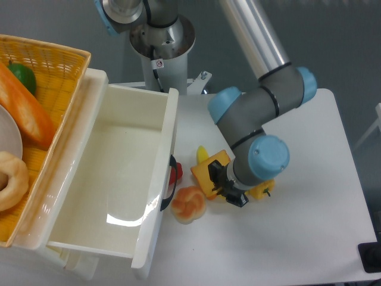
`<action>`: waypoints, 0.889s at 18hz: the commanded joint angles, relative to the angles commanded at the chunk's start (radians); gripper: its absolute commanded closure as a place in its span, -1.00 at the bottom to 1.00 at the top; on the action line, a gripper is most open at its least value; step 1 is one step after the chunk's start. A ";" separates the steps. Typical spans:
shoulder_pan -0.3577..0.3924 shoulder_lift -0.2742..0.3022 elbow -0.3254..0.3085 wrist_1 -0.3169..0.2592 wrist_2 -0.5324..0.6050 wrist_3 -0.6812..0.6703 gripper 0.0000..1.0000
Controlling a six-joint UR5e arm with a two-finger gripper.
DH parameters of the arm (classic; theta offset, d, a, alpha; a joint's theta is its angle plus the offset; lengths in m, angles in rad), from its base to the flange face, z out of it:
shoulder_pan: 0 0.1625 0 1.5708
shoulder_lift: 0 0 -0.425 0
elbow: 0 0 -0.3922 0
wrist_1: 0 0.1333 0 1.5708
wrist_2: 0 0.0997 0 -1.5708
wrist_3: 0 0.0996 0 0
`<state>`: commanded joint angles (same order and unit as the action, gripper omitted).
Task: Pick up the bread slice
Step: 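Lift the held bread slice up off the banana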
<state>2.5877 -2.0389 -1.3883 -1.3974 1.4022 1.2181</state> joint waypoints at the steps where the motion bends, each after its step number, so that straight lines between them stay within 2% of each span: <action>1: 0.014 0.025 0.000 0.000 -0.006 -0.002 1.00; 4: 0.038 0.061 0.015 0.003 0.003 -0.002 1.00; 6: 0.052 0.062 0.041 0.006 0.018 0.007 1.00; 8: 0.063 0.057 0.072 0.008 0.092 0.015 1.00; 11: 0.112 0.062 0.149 0.000 0.106 0.017 1.00; 16: 0.126 0.066 0.192 0.000 0.190 0.092 1.00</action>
<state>2.7136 -1.9727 -1.1965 -1.3974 1.5919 1.3098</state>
